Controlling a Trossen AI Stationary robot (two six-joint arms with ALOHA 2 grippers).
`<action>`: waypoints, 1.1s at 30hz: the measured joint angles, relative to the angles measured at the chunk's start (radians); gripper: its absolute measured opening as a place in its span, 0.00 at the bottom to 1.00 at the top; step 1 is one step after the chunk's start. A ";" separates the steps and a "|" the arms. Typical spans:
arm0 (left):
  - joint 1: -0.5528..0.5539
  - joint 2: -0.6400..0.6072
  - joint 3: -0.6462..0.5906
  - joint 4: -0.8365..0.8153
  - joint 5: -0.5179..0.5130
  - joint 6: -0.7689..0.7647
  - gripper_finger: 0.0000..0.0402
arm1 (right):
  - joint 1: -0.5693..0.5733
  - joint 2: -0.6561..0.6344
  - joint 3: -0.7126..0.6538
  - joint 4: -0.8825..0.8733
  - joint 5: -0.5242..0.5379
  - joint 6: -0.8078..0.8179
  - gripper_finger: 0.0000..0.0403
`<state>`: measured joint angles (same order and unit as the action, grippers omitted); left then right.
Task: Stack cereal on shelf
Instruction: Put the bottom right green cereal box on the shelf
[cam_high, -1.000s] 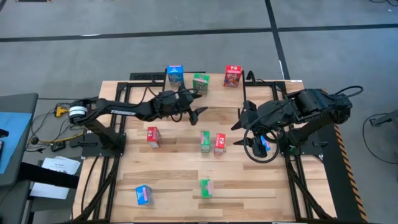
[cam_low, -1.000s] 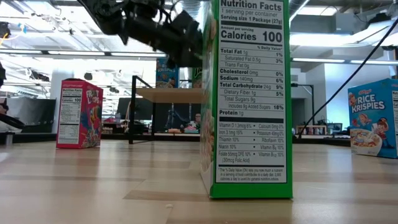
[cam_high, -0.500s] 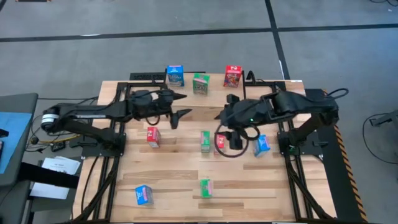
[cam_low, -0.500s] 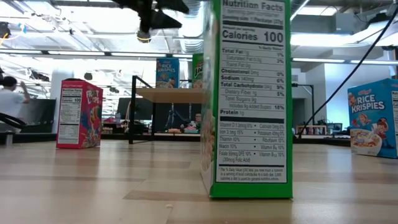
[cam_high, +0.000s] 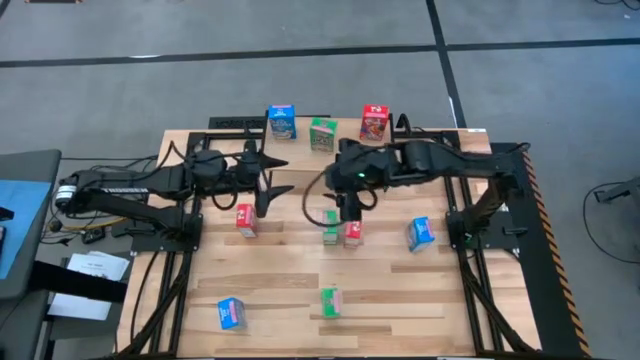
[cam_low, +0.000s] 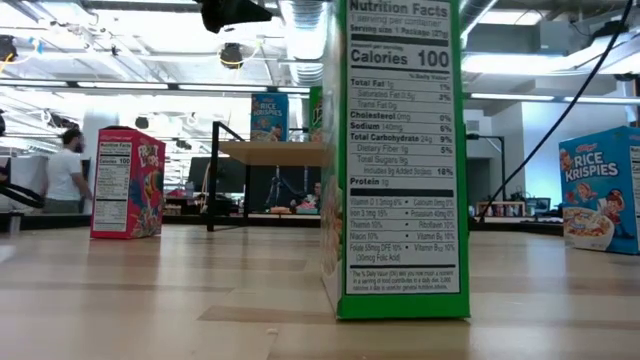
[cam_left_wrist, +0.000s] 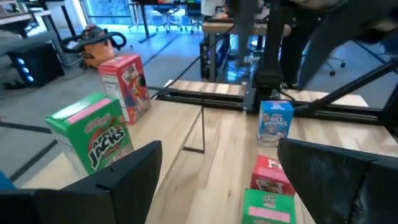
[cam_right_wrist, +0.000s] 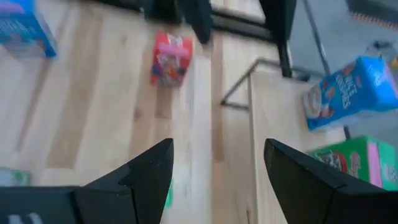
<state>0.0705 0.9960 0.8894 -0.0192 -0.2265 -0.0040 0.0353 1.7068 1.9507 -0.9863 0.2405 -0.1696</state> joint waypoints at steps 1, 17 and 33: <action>-0.003 -0.006 0.000 -0.012 -0.005 0.000 0.77 | -0.013 0.008 0.000 0.009 0.000 0.000 0.69; -0.071 -0.060 -0.001 -0.145 -0.103 -0.031 0.77 | -0.180 -0.053 -0.194 -0.100 -0.166 -0.011 0.69; -0.077 -0.062 -0.001 -0.151 -0.108 -0.045 0.77 | -0.258 -0.148 -0.674 0.624 -0.164 0.058 0.69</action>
<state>-0.0067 0.9344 0.8883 -0.1706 -0.3345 -0.0490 -0.2223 1.5590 1.2762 -0.3618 0.0769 -0.1116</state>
